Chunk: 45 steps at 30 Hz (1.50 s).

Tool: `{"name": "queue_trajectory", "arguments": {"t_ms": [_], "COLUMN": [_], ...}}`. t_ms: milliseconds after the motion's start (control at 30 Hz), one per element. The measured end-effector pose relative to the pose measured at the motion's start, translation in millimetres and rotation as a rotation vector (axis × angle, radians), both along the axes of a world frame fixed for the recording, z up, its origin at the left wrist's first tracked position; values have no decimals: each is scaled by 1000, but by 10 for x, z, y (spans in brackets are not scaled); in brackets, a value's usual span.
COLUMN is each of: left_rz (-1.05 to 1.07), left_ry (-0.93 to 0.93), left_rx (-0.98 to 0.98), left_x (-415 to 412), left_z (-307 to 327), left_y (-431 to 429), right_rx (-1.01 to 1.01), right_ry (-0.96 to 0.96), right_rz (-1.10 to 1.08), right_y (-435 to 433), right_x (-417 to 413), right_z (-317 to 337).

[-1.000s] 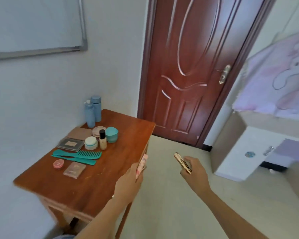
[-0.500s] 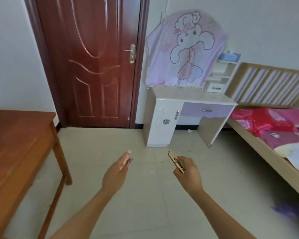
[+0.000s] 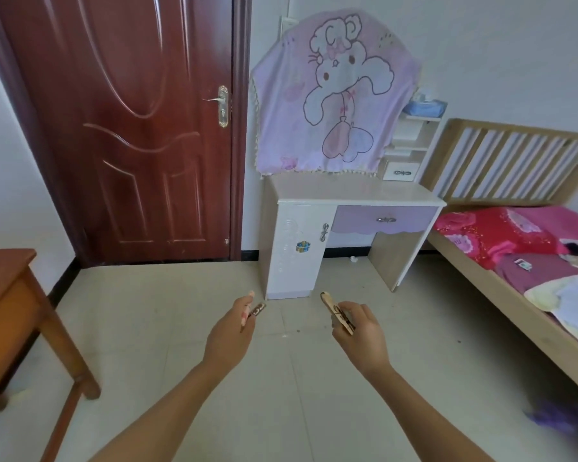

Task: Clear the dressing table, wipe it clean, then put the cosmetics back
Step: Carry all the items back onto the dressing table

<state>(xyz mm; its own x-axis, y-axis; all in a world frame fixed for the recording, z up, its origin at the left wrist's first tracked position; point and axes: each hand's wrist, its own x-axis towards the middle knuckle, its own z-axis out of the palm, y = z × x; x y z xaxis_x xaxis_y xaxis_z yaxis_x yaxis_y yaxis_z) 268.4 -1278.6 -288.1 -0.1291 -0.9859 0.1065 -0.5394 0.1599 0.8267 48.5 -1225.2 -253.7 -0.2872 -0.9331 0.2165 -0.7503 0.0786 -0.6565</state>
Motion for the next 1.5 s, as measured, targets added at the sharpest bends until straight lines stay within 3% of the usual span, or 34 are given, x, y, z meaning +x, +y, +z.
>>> {"name": "queue_trajectory", "arguments": {"t_ms": [233, 600, 767, 1000, 1233, 1500], "left_rz": [-84, -163, -221, -148, -53, -95], "left_ry": [-108, -229, -280, -330, -335, -385], "left_rx": [-13, 18, 4, -23, 57, 108], "left_x": [-227, -603, -1016, -1499, -1600, -1556], "left_z": [59, 12, 80, 283, 27, -229], "left_y": [-1217, -2733, -3607, -4904, -5860, -7256], "right_rx": [44, 80, 45, 46, 124, 188], "right_ry": [46, -223, -259, -209, -160, -123], "right_rz": [-121, -422, -357, -166, -35, -65], "right_y": [-1146, -2486, -3436, -5023, -6257, -7529], "right_x": [-558, -1263, -1476, -1705, -1554, -1417], "right_z": [104, -34, -23, 98, -152, -404]}}
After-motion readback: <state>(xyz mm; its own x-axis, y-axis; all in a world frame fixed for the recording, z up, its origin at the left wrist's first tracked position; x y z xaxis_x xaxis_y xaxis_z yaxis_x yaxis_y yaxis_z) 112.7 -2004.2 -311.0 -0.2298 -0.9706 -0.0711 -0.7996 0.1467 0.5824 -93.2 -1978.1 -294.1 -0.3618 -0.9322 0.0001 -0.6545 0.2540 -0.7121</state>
